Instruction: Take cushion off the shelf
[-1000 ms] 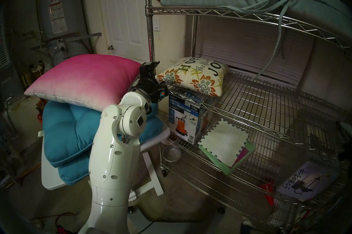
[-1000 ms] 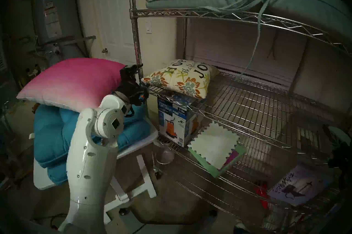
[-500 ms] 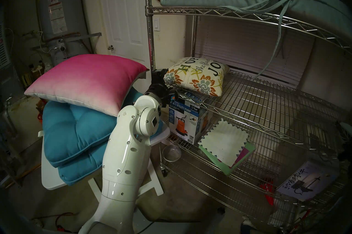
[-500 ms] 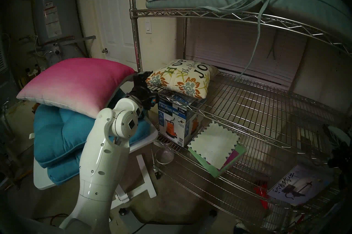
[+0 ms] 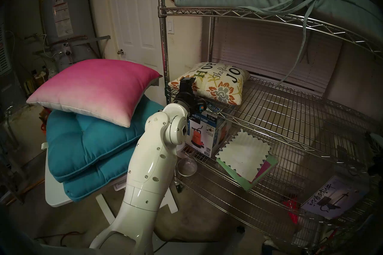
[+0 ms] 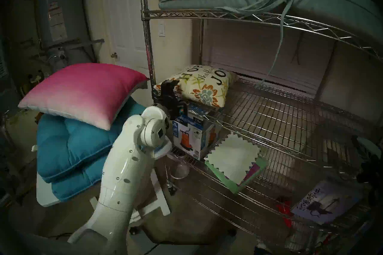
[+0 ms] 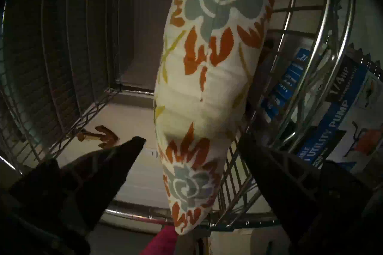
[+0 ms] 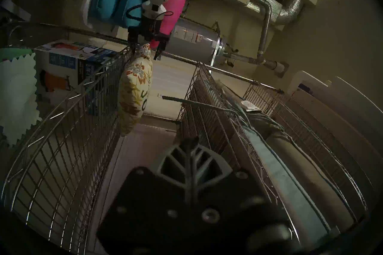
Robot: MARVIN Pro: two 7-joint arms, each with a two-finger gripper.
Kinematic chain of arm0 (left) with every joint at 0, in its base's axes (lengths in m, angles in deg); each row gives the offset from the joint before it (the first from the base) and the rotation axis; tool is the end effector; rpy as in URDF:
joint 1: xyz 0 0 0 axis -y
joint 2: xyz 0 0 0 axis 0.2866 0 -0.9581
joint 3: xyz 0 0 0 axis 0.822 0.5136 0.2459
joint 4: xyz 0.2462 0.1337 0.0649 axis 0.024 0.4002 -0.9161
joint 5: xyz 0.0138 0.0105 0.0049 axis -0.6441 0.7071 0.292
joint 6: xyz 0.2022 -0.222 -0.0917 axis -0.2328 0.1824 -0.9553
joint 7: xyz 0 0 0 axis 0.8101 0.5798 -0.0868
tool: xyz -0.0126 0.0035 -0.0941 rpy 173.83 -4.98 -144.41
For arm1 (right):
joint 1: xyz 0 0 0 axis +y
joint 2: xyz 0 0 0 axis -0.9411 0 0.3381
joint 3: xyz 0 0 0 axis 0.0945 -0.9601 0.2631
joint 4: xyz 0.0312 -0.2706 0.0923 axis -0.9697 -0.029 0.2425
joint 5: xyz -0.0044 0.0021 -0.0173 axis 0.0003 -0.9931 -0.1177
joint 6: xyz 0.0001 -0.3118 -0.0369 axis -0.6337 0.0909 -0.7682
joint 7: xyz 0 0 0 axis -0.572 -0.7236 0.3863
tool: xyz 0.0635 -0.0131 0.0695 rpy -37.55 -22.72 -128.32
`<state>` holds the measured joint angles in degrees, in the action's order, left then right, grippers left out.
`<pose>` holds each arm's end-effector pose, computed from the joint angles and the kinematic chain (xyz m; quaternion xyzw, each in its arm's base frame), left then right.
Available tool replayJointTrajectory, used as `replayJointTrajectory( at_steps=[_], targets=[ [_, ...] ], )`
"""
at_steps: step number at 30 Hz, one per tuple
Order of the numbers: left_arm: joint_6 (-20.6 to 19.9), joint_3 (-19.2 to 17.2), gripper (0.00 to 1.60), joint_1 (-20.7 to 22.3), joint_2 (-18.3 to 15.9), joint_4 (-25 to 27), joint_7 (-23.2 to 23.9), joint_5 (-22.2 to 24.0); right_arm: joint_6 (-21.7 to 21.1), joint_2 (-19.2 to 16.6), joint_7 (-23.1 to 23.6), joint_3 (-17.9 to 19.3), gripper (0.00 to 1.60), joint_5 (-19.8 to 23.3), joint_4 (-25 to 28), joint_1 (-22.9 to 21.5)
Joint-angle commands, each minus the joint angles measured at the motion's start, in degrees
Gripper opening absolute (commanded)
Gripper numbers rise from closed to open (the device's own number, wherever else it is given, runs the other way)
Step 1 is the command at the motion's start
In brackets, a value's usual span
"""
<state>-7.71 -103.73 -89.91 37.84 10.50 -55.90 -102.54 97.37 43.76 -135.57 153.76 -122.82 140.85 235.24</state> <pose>0.4753 -0.1438 -0.1620 -0.4578 0.5427 -0.6011 0.3667 0.1087 -0.2667 -0.0805 0.1859 0.6046 0.6334 0.4458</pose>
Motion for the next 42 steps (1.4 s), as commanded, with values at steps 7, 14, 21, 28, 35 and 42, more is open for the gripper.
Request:
replayJointTrajectory(
  at_steps=[7, 14, 21, 28, 35, 42],
  targets=[
    [-1.1, 1.8, 1.6, 6.6, 2.6, -6.2, -3.9, -1.9, -0.1, 0.1, -5.2, 0.2, 0.0, 0.5, 0.1, 0.0],
    [-1.3, 1.9, 1.6, 8.5, 2.9, -8.4, -4.4, -2.5, -0.1, 0.2, -5.0, 0.2, 0.0, 0.6, 0.1, 0.0],
    [-2.2, 1.3, 1.6, 10.5, 3.6, -12.1, -5.8, -2.7, -0.1, 0.1, -5.4, 0.1, 0.0, 0.4, 0.1, 0.0],
    [-1.2, 0.5, 0.0, 10.4, 3.1, -12.8, -7.8, -1.8, -0.1, 0.1, -5.6, 0.1, 0.0, 0.3, 0.1, 0.0],
    [0.0, 0.2, 0.0, 8.7, 2.2, -9.1, -8.9, -1.5, -0.1, 0.2, -5.0, 0.2, 0.0, 0.6, 0.2, 0.0],
    [2.2, 1.0, 0.0, 5.9, 1.4, -4.1, -11.0, -0.9, -0.1, 0.2, -4.1, 0.3, 0.0, 0.9, 0.3, 0.0]
  ],
)
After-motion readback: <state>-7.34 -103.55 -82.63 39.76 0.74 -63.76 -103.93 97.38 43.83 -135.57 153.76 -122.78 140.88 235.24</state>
